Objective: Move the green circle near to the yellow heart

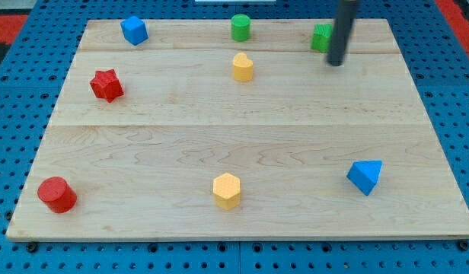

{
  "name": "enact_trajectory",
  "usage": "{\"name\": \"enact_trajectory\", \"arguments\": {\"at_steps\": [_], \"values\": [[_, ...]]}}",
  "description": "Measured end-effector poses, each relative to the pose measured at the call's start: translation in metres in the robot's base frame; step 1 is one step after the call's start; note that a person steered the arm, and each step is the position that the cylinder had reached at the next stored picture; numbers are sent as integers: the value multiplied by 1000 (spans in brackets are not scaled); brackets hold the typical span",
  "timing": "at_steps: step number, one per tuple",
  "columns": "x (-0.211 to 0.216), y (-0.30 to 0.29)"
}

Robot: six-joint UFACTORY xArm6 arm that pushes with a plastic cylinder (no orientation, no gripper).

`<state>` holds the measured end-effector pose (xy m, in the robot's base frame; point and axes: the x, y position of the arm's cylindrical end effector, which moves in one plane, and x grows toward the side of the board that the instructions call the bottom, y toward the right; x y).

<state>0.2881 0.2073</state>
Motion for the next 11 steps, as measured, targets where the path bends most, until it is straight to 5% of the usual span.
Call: {"name": "enact_trajectory", "arguments": {"at_steps": [1, 2, 3, 4, 5, 7, 8, 9, 11], "values": [[-67, -10], [-23, -111], [8, -140], [-62, -89], [-95, -150], [-52, -276], [-83, -277], [-52, -321], [-20, -280]]}}
